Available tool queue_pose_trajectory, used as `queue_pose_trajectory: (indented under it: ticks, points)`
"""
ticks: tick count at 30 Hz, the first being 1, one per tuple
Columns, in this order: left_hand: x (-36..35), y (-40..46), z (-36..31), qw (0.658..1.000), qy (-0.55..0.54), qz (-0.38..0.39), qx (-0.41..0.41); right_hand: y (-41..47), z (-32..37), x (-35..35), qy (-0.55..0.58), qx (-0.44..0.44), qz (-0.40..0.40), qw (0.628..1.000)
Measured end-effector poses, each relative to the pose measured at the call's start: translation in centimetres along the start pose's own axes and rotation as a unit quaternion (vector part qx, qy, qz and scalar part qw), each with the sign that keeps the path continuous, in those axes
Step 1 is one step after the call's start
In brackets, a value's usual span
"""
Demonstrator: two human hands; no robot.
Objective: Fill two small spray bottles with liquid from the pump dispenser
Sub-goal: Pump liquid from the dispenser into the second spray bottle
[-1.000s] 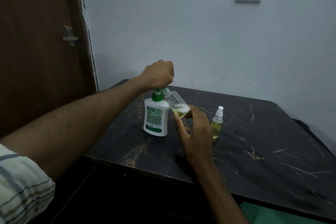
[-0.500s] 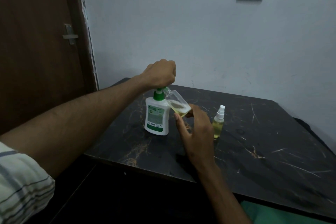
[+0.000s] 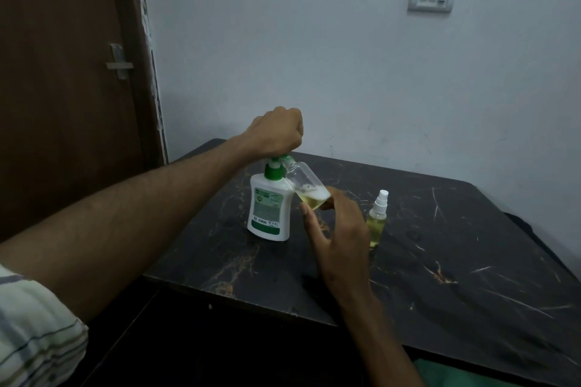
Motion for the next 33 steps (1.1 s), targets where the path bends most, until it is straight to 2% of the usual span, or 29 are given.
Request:
queue_pose_trajectory:
  ticks: [19,33]
  points:
    - [0.4,-0.16,-0.25,0.999,0.032,-0.01,-0.018,0.03,0.01,-0.33,-0.017,0.0,0.01,1.0]
    - [-0.18,-0.08,0.21,1.0,0.015,0.006,-0.004,0.04,0.07,-0.43,-0.013,-0.007,0.014,1.0]
Point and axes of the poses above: each hand's wrist, its own y-axis towards the middle knuckle, its own x-axis out of the back of the hand, z = x × y, the point moved 3 cm from there along y, towards the middle knuckle, and after that the axes turned 13 degrees about x, right-handed, at the moved point
